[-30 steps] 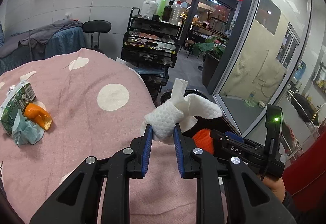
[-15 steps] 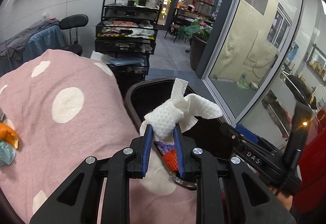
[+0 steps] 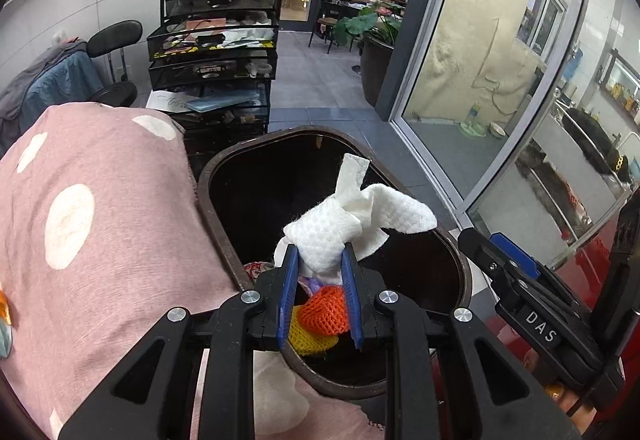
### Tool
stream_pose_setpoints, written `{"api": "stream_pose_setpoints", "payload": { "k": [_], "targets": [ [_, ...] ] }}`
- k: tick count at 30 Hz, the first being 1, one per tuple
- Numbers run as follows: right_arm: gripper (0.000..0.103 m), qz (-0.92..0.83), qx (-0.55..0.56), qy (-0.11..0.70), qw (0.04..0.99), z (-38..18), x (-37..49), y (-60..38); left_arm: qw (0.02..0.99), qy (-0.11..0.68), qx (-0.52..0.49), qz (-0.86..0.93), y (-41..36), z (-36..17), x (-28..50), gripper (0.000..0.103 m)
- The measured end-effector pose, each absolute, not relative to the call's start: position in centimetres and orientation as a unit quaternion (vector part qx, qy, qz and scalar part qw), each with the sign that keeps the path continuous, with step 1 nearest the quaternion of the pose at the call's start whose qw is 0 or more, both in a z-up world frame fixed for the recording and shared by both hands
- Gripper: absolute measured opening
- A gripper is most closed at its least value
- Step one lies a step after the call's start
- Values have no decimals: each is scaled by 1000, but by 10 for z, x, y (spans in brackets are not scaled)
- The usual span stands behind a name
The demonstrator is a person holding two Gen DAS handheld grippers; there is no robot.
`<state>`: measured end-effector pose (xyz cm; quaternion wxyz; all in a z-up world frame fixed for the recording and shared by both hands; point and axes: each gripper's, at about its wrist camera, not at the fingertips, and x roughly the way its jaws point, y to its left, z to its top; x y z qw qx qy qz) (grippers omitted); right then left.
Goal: Collect trash
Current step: 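Open the left tool to drop the white tissue into the bin, then move both open tools back over the carton and cloth on the table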
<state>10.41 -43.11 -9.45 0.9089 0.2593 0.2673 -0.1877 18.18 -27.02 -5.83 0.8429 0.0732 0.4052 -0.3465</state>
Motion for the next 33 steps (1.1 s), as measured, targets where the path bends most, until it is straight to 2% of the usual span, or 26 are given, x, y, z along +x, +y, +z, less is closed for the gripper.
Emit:
{"api": "stream_pose_setpoints", "payload": {
  "k": [2,6,9,12,23,33],
  "targets": [
    [59,-191,260,267,908,-94,103,-432,840,408,80,-348,-275,-61,182,30],
    [60,-197,262,263,907,-95,101,-434,841,405,87,-348,-276,-63,180,69],
    [63,-203,265,261,906,-95,99,-434,845,398,82,-347,-273,-60,180,82],
    [65,-205,270,261,904,-95,98,-435,851,386,82,-346,-269,-57,177,90],
    [66,-193,272,252,909,-90,97,-429,893,304,92,-320,-241,-24,149,94],
    [66,-153,239,229,931,-67,103,-397,938,232,21,-258,-167,13,126,94]
  ]
}}
